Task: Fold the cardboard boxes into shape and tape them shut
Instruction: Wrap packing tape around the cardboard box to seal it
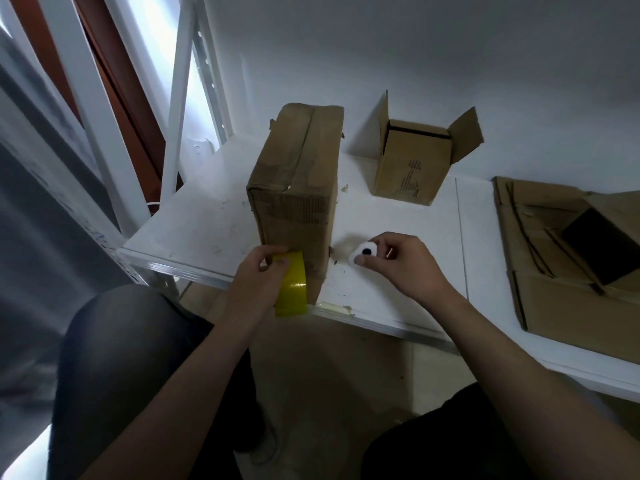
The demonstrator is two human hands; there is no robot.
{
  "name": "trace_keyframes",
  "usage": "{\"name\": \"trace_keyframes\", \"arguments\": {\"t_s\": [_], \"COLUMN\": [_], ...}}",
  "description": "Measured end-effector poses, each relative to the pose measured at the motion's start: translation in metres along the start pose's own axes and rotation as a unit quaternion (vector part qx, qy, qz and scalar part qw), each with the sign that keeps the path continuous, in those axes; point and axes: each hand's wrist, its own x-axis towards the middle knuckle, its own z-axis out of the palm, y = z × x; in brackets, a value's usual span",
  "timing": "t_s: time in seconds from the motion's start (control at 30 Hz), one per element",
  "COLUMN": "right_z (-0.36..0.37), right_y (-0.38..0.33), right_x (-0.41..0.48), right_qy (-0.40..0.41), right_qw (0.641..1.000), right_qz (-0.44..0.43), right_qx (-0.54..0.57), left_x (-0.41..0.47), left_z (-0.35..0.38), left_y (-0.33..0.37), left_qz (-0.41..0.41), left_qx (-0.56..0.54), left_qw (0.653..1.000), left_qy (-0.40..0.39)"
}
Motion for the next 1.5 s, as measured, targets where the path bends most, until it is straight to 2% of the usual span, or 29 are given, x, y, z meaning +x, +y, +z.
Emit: {"name": "trace_keyframes", "arguments": {"t_s": [0.1,0.17,0.2,0.33,0.5,0.7,1.07,1.27,1.37,1.5], "right_z": [0.005,0.007,0.010,0.019,0.027,0.036,0.046,0.021,0.009,-0.005], "right_y": [-0.036,-0.057,-0.065,-0.092,-0.115,-0.128,-0.128,-0.101,-0.071,-0.018], "right_x": [-0.012,-0.016,-0.017,-0.016,-0.016,-0.013,0.001,-0.009,-0.013,-0.014], "right_qy": [-0.003,-0.024,-0.031,-0.012,0.005,0.020,0.017,0.028,0.018,-0.005], "right_qw": [0.987,0.977,0.980,0.987,0.937,0.894,0.878,0.889,0.925,0.958], "right_qz": [-0.008,-0.034,-0.056,-0.163,-0.279,-0.328,-0.282,-0.211,-0.135,0.037], "right_qx": [0.160,0.209,0.190,-0.002,-0.211,-0.306,-0.386,-0.405,-0.355,-0.284], "left_x": [0.000,0.000,-0.001,-0.001,0.004,0.004,0.010,0.016,0.015,0.012], "left_z": [-0.003,-0.004,-0.005,-0.010,-0.016,-0.019,-0.016,-0.014,-0.014,-0.014], "left_y": [0.005,0.008,0.010,0.014,0.012,0.009,0.004,0.002,-0.003,-0.008], "left_qz": [-0.009,-0.014,-0.014,-0.006,0.020,0.044,0.049,0.061,0.067,0.060], "left_qx": [-0.015,-0.022,-0.028,-0.027,-0.009,0.012,0.049,0.071,0.086,0.088], "left_qw": [1.000,1.000,1.000,1.000,1.000,0.999,0.998,0.995,0.993,0.993], "left_qy": [-0.002,-0.002,-0.003,-0.004,-0.011,-0.018,-0.008,-0.025,-0.043,-0.046]}}
